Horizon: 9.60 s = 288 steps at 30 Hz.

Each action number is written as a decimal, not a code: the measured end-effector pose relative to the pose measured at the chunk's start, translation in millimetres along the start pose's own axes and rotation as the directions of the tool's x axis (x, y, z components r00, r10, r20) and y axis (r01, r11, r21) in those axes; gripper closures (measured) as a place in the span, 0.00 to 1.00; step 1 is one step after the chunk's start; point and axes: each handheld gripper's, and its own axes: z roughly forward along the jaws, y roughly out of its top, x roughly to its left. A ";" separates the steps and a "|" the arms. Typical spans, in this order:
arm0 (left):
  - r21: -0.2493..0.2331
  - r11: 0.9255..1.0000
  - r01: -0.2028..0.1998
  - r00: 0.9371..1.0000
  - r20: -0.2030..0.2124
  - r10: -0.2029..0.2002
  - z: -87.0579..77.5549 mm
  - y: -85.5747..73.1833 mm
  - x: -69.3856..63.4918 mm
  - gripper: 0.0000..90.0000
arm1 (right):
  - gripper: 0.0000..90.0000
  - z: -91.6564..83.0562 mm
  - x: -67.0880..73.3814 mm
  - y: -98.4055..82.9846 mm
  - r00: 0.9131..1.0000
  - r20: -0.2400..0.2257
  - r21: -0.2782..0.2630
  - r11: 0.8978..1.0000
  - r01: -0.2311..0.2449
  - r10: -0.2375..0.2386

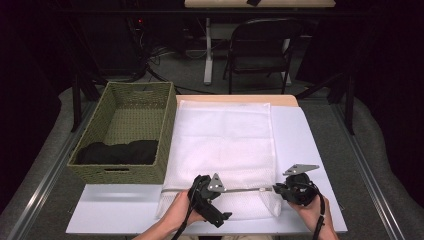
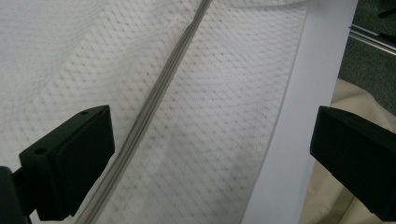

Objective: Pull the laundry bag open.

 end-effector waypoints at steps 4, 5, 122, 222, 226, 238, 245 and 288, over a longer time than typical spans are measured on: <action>0.008 1.000 -0.001 1.000 0.005 0.001 8.4 9.9 -0.5 0.04 | 0.94 -0.8 0.1 0.3 1.000 0.000 -0.006 1.000 0.010 -0.010; 0.006 1.000 -0.006 1.000 0.015 0.006 10.4 11.9 -0.8 0.06 | 0.94 -1.0 0.3 0.2 1.000 0.004 -0.011 1.000 0.013 -0.013; -0.084 0.995 0.053 0.998 0.027 -0.051 79.7 60.5 -6.3 0.96 | 0.94 -0.6 15.6 3.1 0.996 -0.046 -0.054 0.996 0.076 -0.079; -0.029 0.986 0.165 0.986 0.019 -0.164 58.9 31.1 20.3 0.96 | 0.96 -8.4 14.5 1.9 0.994 -0.043 -0.080 0.992 0.096 -0.099; -0.026 0.986 0.166 0.986 0.018 -0.166 56.1 26.8 22.0 0.96 | 0.96 -8.5 14.5 1.9 0.994 -0.040 -0.079 0.992 0.097 -0.100; -0.023 0.982 0.186 0.983 0.003 -0.186 49.8 14.2 26.5 0.96 | 0.96 -8.3 13.7 1.7 0.995 -0.037 -0.070 0.993 0.093 -0.095; -0.022 0.982 0.186 0.983 -0.001 -0.186 46.0 9.5 27.9 0.96 | 0.96 -7.9 13.7 1.5 0.996 -0.031 -0.065 0.994 0.085 -0.087; -0.006 0.976 0.217 0.975 -0.053 -0.217 20.1 -21.4 35.0 0.96 | 0.96 -8.6 9.4 1.0 0.998 0.001 -0.058 0.996 0.070 -0.070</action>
